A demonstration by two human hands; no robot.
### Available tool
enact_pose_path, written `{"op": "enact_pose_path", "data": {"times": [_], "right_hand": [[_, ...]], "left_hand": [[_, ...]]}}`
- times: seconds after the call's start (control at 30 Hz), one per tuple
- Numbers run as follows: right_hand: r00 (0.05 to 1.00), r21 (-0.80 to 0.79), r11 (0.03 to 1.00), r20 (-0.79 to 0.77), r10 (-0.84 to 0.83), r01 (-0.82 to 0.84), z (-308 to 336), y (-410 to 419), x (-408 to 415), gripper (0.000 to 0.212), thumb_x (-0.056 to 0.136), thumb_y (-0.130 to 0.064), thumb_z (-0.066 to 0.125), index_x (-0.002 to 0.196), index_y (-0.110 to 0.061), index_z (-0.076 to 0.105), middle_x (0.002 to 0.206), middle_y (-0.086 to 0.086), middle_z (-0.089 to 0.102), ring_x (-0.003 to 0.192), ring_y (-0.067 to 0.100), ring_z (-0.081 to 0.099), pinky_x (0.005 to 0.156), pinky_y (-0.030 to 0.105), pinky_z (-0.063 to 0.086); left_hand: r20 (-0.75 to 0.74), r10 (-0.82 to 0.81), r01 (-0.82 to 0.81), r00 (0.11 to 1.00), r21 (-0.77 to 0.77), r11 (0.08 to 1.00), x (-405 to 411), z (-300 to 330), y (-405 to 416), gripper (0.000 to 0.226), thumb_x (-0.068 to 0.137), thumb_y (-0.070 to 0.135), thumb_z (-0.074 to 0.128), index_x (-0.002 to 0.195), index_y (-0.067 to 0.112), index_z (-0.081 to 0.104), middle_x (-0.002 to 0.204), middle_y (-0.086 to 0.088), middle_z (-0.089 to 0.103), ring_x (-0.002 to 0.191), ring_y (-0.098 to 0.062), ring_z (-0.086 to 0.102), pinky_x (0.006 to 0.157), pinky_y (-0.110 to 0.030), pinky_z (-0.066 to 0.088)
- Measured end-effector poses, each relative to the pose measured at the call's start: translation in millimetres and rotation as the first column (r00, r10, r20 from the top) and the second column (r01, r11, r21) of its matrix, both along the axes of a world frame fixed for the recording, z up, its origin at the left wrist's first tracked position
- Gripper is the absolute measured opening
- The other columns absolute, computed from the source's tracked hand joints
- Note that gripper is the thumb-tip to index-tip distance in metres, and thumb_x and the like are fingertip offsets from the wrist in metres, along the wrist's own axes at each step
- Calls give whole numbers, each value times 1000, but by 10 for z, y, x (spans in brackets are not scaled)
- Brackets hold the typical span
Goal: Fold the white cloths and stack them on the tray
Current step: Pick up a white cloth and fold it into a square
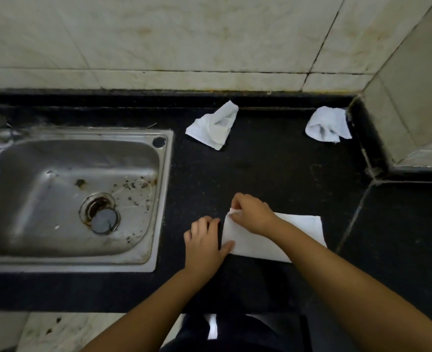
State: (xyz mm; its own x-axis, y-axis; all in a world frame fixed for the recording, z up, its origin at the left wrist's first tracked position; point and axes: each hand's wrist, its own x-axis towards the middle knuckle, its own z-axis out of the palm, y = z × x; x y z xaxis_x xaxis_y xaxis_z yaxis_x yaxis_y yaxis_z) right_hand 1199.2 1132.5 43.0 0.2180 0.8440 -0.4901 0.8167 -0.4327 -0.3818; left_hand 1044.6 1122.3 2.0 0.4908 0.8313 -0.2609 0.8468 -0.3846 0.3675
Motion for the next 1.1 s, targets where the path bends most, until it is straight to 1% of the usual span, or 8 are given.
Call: {"op": "enact_pose_path", "data": {"times": [0.1, 0.2, 0.3, 0.47, 0.6, 0.77, 0.87, 1.1], "right_hand": [[954, 76, 981, -255, -156, 181, 316, -40, 252, 21, 91, -20, 58, 111, -20, 53, 104, -2, 57, 99, 15, 58, 78, 22, 46], [949, 286, 920, -248, -197, 266, 730, -77, 612, 15, 88, -18, 62, 103, -20, 62, 98, -4, 60, 94, 13, 59, 69, 17, 42], [949, 462, 830, -204, -242, 311, 1193, -115, 913, 7, 89, -19, 61, 94, -24, 63, 91, -6, 61, 89, 9, 58, 74, 21, 41], [891, 622, 645, -382, -244, 443, 1631, -347, 1025, 7, 89, -11, 62, 92, -17, 61, 88, 0, 61, 77, 8, 54, 69, 15, 44], [874, 561, 688, -421, -242, 461, 1330, -637, 837, 20, 86, -5, 64, 81, -24, 59, 81, -3, 62, 69, -3, 55, 69, 11, 43], [870, 242, 874, -381, -314, 422, 449, -1164, 439, 10, 85, -7, 64, 90, -16, 64, 94, 0, 68, 89, 13, 65, 84, 28, 51], [871, 89, 937, -407, -276, 338, 133, -1415, 219, 10, 85, -9, 65, 86, -19, 63, 91, -5, 66, 84, 5, 62, 81, 21, 49], [806, 43, 903, -471, -358, 426, 167, -1072, 532, 7, 86, -17, 67, 93, -15, 68, 89, -3, 66, 82, 9, 60, 78, 22, 48]], "left_hand": [[163, -43, 72, 986, -181, 981, 164, 169, 259, 31, 92, 42, 50, 111, 21, 60, 120, 4, 50, 114, -14, 46, 97, -32, 35], [427, -5, 93, 904, -185, 978, 451, 588, 616, 19, 90, 28, 56, 73, 20, 55, 70, 8, 53, 66, -5, 50, 67, -27, 39], [546, -118, 158, 830, -28, 987, 773, 1160, 897, 16, 90, 24, 58, 75, 20, 55, 61, 13, 48, 59, -1, 46, 54, -16, 32], [713, -206, 201, 670, 93, 975, 941, 1720, 968, 5, 90, 22, 59, 87, 20, 61, 76, 12, 57, 68, -2, 50, 63, -16, 40], [709, -255, 322, 657, 42, 946, 672, 1456, 777, 3, 88, 17, 62, 90, 18, 64, 82, 11, 62, 74, -1, 55, 69, -16, 44], [462, -402, 511, 790, -135, 849, 189, 560, 460, 9, 87, 20, 65, 95, 21, 69, 92, 9, 70, 86, -7, 65, 82, -32, 52], [322, -524, 602, 788, -226, 766, -30, 235, 299, 13, 88, 23, 62, 99, 23, 69, 98, 7, 70, 90, -7, 65, 85, -31, 51], [425, -323, 478, 845, -331, 814, 269, 371, 657, 18, 88, 17, 61, 86, 35, 62, 94, 5, 67, 87, -12, 63, 80, -25, 51]]}}
